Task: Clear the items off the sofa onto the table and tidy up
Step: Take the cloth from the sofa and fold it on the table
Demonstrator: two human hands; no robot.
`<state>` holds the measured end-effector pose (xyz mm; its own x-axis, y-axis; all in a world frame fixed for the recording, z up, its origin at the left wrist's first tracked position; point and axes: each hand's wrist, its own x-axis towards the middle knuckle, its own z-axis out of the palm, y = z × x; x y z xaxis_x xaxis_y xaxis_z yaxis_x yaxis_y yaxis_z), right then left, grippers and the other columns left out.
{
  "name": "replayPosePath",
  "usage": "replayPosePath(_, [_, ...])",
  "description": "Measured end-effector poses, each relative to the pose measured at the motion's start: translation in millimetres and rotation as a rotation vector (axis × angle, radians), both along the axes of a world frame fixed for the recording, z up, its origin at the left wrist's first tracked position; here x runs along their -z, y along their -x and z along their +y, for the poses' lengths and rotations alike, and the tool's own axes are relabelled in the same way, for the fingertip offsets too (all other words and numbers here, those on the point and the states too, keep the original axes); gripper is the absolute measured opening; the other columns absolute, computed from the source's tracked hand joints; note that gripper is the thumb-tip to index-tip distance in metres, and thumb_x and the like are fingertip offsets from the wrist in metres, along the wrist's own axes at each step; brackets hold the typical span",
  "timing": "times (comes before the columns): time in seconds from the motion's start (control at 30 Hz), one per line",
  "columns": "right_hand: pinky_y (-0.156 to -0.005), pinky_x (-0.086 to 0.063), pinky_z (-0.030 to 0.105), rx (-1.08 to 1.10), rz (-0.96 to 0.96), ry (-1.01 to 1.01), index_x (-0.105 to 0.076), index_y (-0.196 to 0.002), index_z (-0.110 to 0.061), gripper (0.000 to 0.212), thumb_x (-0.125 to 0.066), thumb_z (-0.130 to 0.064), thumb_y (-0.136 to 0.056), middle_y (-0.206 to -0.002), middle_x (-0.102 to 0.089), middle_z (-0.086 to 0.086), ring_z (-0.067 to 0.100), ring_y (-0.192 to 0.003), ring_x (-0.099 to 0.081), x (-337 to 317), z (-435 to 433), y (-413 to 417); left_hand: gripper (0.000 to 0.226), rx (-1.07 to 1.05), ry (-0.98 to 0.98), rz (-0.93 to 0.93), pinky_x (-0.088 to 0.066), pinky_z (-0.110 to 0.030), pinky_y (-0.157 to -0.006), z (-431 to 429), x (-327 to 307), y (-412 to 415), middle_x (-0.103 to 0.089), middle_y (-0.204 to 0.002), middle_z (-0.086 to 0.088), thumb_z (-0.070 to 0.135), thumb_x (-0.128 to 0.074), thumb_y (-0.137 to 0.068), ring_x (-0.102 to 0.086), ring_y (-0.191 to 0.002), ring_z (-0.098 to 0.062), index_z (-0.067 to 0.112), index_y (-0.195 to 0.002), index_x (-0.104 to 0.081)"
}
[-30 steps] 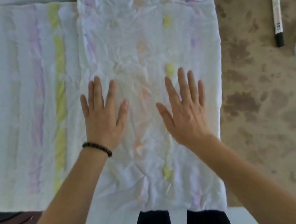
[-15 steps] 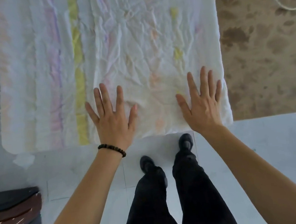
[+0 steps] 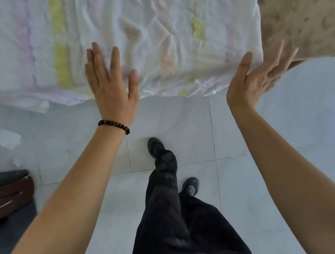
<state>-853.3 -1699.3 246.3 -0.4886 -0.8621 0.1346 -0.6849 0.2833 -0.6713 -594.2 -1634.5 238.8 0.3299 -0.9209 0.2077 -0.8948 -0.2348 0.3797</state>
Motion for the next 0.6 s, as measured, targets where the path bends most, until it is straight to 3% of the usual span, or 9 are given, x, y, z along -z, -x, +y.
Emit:
replayPosePath(0.03, [-0.120,-0.012,0.045,0.105,-0.125,-0.072,-0.013,-0.155,-0.011,0.072,-0.046,-0.040,-0.099,-0.162,-0.003,0.016,0.026,-0.149,-0.010,5.9,9.2,3.4,0.053,-0.049,0.042,0.006,-0.016,-0.046,-0.119,9.4,2.2,2.0,-0.025,-0.152,-0.031,0.039,-0.044,-0.101,-0.022,-0.143,-0.043,0.005,-0.142,-0.042])
replayPosePath(0.1, [-0.120,-0.019,0.046,0.092,-0.310,-0.244,-0.002,-0.156,-0.013,0.085,-0.056,-0.028,-0.092,-0.162,-0.008,0.011,0.028,-0.148,-0.014,19.7,23.4,10.6,0.054,-0.147,0.135,0.047,-0.018,-0.042,-0.117,26.1,1.7,9.5,-0.026,-0.150,-0.033,0.033,-0.051,-0.098,-0.024,-0.142,-0.042,0.002,-0.141,-0.043])
replayPosePath(0.17, [-0.113,-0.034,0.040,-0.035,-0.401,-0.357,-0.007,-0.155,-0.019,0.087,-0.061,-0.025,-0.087,-0.152,-0.034,0.004,0.024,-0.138,-0.036,28.6,27.9,16.6,0.064,-0.304,0.154,0.235,-0.014,-0.032,-0.116,33.8,-4.1,17.3,-0.021,-0.152,-0.029,0.024,-0.056,-0.090,-0.020,-0.143,-0.036,0.000,-0.145,-0.031])
replayPosePath(0.23, [-0.105,-0.042,0.035,-0.104,-0.401,-0.399,-0.032,-0.146,-0.021,0.067,-0.062,-0.033,-0.088,-0.132,-0.052,-0.001,0.017,-0.122,-0.050,33.0,24.7,18.6,0.083,-0.440,0.118,0.549,-0.016,-0.032,-0.117,31.6,-6.1,18.8,-0.013,-0.155,-0.021,0.017,-0.059,-0.083,-0.018,-0.145,-0.029,-0.001,-0.149,-0.012])
replayPosePath(0.33, [-0.094,-0.047,0.033,-0.092,-0.391,-0.426,-0.054,-0.114,-0.016,0.032,-0.054,-0.041,-0.094,-0.117,-0.057,0.001,0.016,-0.104,-0.055,38.3,15.7,22.7,0.095,-0.507,0.065,0.826,-0.044,-0.036,-0.105,25.6,-2.2,14.3,-0.013,-0.157,-0.010,0.012,-0.058,-0.083,-0.037,-0.137,-0.021,0.013,-0.150,0.009])
replayPosePath(0.37, [-0.087,-0.048,0.032,-0.076,-0.393,-0.426,-0.054,-0.105,-0.016,0.026,-0.050,-0.041,-0.096,-0.109,-0.058,0.001,0.016,-0.096,-0.055,38.4,14.1,25.5,0.092,-0.516,0.058,0.816,-0.050,-0.028,-0.096,25.2,-1.4,12.4,-0.028,-0.150,-0.013,0.012,-0.057,-0.084,-0.050,-0.125,-0.017,0.015,-0.149,0.007])
replayPosePath(0.43, [-0.075,-0.045,0.030,-0.018,-0.403,-0.382,-0.049,-0.095,-0.016,0.021,-0.043,-0.036,-0.100,-0.088,-0.054,-0.004,0.013,-0.079,-0.051,38.0,16.0,32.6,0.072,-0.529,0.094,0.740,-0.051,-0.016,-0.080,29.8,-1.1,11.1,-0.055,-0.110,-0.004,0.012,-0.056,-0.085,-0.059,-0.089,-0.006,0.011,-0.144,-0.014])
replayPosePath(0.5, [-0.066,-0.041,0.017,0.056,-0.390,-0.310,-0.046,-0.094,-0.015,0.017,-0.038,-0.027,-0.103,-0.077,-0.048,-0.010,0.008,-0.071,-0.048,37.9,20.8,41.0,0.045,-0.512,0.174,0.698,-0.049,-0.013,-0.074,38.5,0.6,10.3,-0.055,-0.090,0.007,0.012,-0.058,-0.086,-0.054,-0.076,0.000,0.006,-0.128,-0.042])
replayPosePath(0.6, [-0.060,-0.038,0.011,0.096,-0.337,-0.271,-0.046,-0.099,-0.015,0.016,-0.032,-0.022,-0.104,-0.079,-0.047,-0.012,0.003,-0.069,-0.046,39.0,25.7,49.8,0.023,-0.432,0.165,0.613,-0.044,-0.012,-0.070,48.7,6.9,8.7,-0.052,-0.080,0.014,0.015,-0.060,-0.087,-0.051,-0.072,-0.002,0.005,-0.108,-0.057])
